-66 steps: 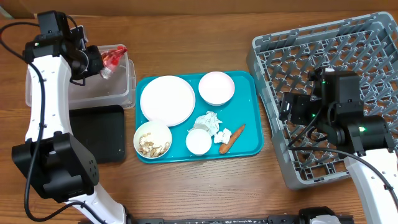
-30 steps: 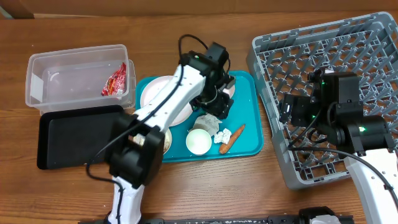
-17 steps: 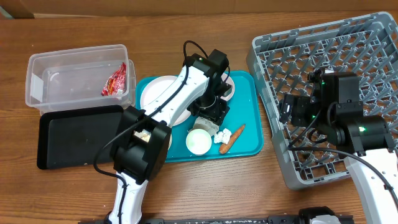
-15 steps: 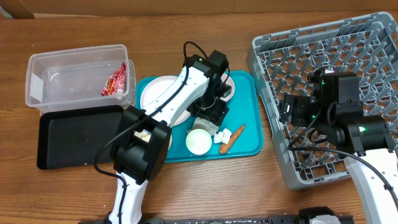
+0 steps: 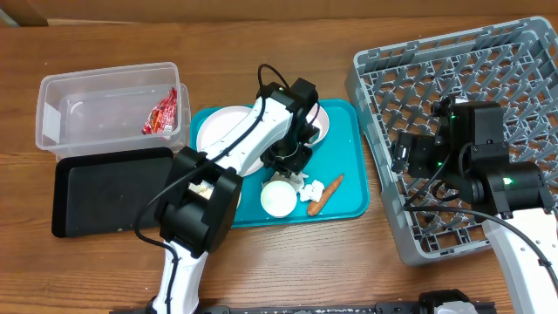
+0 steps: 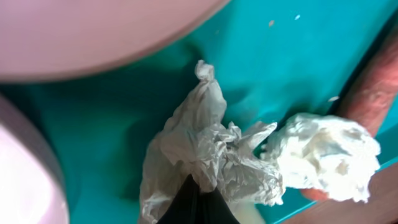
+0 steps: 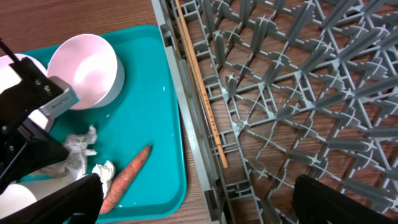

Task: Sort waste into correct bins and load items into the dishwasher
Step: 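Move the left gripper back and grasp the crumpled foil, then carry the foil left and release it into the clear bin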

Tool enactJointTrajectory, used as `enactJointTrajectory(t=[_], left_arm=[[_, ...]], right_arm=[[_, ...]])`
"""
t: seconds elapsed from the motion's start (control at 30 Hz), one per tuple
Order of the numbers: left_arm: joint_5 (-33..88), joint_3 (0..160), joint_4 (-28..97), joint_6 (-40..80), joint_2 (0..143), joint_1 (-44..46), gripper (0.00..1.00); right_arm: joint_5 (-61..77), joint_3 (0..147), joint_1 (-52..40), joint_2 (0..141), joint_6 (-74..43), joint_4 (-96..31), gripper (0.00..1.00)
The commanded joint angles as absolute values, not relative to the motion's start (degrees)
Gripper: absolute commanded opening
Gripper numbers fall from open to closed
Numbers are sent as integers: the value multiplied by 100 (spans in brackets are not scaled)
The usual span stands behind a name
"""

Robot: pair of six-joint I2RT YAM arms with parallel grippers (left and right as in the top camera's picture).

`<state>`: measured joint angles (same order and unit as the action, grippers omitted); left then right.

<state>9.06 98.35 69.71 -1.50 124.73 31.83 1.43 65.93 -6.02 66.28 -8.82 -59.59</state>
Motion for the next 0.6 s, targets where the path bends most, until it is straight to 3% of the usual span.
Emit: enactJointTrajectory(t=[0.0,0.23,0.43,0.57], left_arm=[[679,10691,7314,-156,12510,3026,4],[91,12226,8079,-106,11896,2119,4],[193,12217,8077,598,11524,62,4],[244,12186,8049,873,11537,-681,4]], right_arm=[[108,6737,-576,6595,-902,-5929,100],[106,6737,-576,6595,-902,-5931,100],[1,6737,-576,6595,-899,-5935,100],[3,6737,-576,6595,-902,-5937,100]])
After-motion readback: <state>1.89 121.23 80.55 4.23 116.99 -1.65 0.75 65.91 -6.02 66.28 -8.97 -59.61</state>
